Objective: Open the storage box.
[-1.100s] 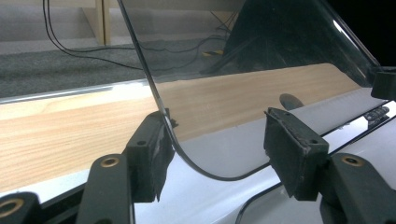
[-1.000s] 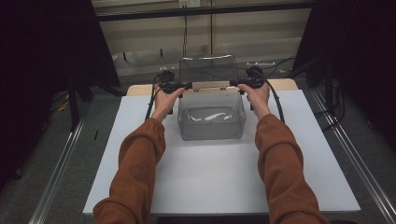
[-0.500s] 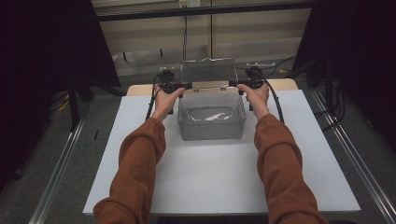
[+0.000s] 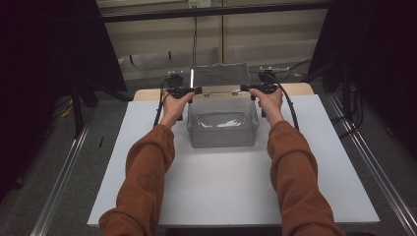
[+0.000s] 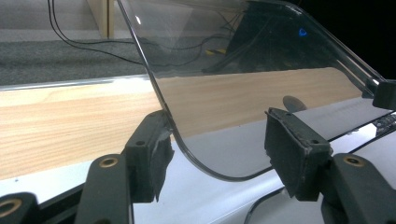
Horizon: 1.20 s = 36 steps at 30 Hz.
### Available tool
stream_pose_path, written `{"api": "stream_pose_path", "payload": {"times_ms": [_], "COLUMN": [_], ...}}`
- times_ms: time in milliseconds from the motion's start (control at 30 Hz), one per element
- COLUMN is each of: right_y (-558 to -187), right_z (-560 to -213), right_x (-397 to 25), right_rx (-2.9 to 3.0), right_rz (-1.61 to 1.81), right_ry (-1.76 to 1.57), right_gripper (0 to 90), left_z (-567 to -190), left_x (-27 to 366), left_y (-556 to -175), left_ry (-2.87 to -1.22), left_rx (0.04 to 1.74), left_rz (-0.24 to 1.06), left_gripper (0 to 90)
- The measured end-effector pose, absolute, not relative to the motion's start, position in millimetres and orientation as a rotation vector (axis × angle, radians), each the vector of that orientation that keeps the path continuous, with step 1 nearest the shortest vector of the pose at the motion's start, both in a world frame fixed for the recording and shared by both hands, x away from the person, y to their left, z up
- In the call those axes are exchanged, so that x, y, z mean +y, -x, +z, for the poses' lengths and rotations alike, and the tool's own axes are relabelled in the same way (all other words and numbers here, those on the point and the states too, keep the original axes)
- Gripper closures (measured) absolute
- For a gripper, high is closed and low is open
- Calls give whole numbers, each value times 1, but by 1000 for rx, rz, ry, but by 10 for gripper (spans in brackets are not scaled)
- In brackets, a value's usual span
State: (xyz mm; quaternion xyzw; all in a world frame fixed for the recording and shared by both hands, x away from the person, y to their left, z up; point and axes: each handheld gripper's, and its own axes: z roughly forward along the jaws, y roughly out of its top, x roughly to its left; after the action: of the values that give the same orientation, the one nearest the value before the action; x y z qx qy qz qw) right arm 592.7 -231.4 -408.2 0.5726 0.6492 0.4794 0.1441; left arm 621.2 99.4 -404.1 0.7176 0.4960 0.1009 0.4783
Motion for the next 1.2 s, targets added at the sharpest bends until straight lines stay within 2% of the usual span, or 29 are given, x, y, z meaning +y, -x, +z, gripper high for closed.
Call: {"api": "stream_pose_path", "payload": {"times_ms": [700, 867, 933, 1000, 1067, 1200], "right_y": [-593, -594, -594, -594, -594, -593], "right_z": [-410, -413, -413, -412, -412, -414], "right_x": [-229, -228, -228, -227, -223, -216], "right_rx": [1848, 1829, 1836, 1851, 1840, 1845], "right_rz": [1389, 1381, 1349, 1369, 1371, 1309], "right_ry": [-1663, -1695, -1660, -1637, -1644, -1584], "right_gripper": [464, 398, 400, 453, 400, 371], "left_z": [-407, -407, -408, -409, -409, -410], "left_x": [99, 98, 100, 98, 96, 94], "left_y": [-621, -621, -621, -621, -620, -620], "left_ry": [-1726, -1743, -1754, -1754, -1749, -1751], "left_rx": [1236, 1241, 1227, 1215, 1219, 1213], "left_rz": [240, 272, 242, 254, 258, 289], "left_gripper": [404, 364, 365, 390, 380, 326]}}
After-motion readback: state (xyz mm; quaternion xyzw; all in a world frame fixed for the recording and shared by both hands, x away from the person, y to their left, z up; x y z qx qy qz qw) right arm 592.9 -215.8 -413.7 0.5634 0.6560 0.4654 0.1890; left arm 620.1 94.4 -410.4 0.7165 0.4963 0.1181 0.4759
